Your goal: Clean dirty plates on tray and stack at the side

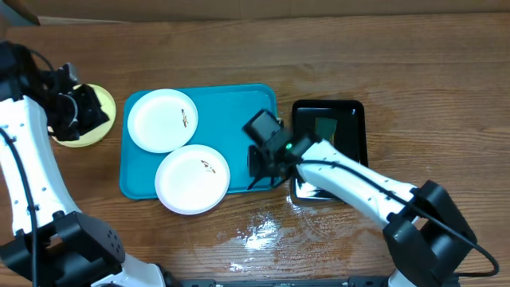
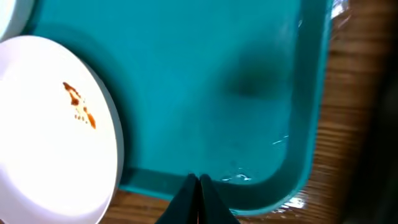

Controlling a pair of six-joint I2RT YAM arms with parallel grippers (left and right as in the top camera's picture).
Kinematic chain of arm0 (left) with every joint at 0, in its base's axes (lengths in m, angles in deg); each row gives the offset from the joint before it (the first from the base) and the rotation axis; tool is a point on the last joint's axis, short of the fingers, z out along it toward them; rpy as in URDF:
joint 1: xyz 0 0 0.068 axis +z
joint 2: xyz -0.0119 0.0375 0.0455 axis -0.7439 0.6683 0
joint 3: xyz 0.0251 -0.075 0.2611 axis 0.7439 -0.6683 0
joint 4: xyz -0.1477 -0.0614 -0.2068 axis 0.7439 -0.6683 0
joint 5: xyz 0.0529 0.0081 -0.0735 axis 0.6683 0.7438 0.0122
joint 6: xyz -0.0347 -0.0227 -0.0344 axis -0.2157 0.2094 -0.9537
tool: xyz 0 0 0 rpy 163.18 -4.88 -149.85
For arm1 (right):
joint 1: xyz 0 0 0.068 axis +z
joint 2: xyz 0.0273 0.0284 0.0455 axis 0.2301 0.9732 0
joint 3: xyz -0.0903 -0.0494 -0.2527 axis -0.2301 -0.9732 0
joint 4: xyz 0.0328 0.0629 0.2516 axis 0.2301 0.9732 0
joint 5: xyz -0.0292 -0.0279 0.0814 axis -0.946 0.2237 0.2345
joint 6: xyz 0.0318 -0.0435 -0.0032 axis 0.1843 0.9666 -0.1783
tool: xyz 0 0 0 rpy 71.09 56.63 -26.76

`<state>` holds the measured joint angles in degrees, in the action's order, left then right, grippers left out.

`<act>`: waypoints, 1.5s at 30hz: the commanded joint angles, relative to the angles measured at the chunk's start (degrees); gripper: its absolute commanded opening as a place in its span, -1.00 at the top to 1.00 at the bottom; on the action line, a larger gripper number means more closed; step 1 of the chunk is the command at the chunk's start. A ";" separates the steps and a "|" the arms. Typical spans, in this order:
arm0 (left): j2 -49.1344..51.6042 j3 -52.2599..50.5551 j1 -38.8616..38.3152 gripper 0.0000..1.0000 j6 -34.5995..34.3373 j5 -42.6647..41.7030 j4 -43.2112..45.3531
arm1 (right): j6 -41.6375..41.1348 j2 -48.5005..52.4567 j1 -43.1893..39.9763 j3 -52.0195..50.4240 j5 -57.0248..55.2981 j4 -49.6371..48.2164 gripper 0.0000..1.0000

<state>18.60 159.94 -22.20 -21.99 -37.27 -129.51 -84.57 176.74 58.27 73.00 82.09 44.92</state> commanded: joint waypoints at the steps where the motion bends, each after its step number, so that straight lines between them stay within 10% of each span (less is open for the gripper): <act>1: -0.46 0.94 -2.21 0.92 -1.51 -3.02 -0.98 | -3.58 0.17 0.81 -2.38 0.22 -1.68 0.93; 5: -0.46 0.94 -4.33 0.92 -1.49 -5.86 -2.14 | -7.17 0.17 0.74 -2.69 0.02 -2.14 0.93; 14: -0.46 0.94 -9.11 0.92 -1.46 -6.64 -1.70 | 12.81 0.15 -6.14 5.64 6.25 17.79 0.92; 45: -0.46 0.90 -9.31 0.92 -1.27 -5.11 -2.62 | 28.83 9.64 2.34 5.03 -7.08 11.65 0.92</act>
<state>18.60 159.94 -31.22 -23.10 -42.52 -132.11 -56.20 185.88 60.70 77.48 74.72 55.61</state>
